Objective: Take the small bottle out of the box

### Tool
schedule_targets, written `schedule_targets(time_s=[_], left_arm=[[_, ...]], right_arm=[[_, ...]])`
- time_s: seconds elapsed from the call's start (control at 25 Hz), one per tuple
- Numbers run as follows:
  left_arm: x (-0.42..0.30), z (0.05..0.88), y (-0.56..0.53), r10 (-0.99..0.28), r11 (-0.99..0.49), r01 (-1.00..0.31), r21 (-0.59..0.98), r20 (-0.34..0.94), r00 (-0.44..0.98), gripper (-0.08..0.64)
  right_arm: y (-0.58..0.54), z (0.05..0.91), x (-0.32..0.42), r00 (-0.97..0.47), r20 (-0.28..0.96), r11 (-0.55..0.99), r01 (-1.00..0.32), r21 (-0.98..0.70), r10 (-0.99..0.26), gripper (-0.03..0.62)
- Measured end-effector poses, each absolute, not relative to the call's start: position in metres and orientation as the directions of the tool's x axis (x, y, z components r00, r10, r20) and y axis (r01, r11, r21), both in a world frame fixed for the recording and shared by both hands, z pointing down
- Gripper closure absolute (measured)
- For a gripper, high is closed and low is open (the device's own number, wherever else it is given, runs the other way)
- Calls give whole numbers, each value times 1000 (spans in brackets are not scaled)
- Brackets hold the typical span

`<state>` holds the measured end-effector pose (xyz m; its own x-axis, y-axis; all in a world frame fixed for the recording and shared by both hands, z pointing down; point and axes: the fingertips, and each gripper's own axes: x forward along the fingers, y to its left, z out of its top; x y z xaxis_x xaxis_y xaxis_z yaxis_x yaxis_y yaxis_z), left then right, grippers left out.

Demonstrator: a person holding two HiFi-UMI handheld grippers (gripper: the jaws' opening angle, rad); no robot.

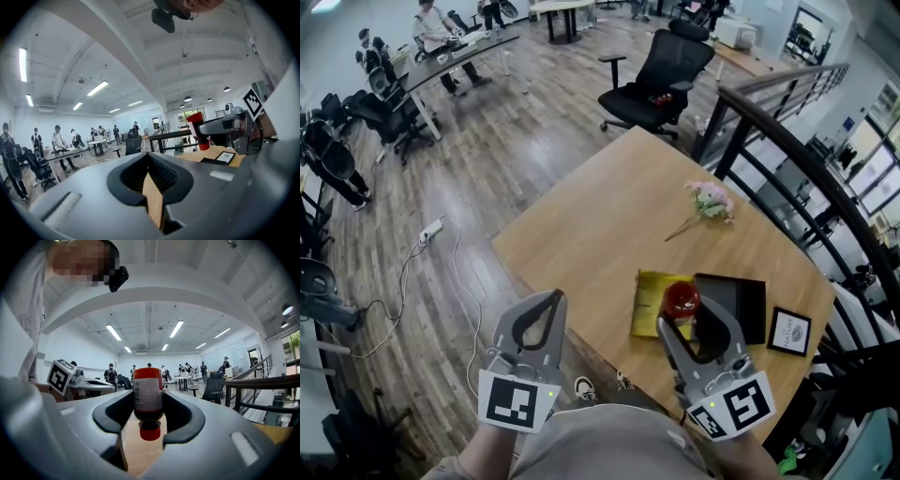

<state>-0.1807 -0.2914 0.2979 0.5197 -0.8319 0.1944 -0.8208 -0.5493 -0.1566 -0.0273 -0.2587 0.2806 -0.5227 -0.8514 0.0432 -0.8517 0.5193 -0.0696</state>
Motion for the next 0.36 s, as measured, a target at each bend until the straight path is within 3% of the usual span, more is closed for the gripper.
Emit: schedule_targets(time_s=[0.36], left_arm=[[-186, 293, -294, -843, -533, -830, -164, 190, 504, 560]], right_arm=[[-257, 281, -26, -524, 59, 520, -851, -67, -850, 388]])
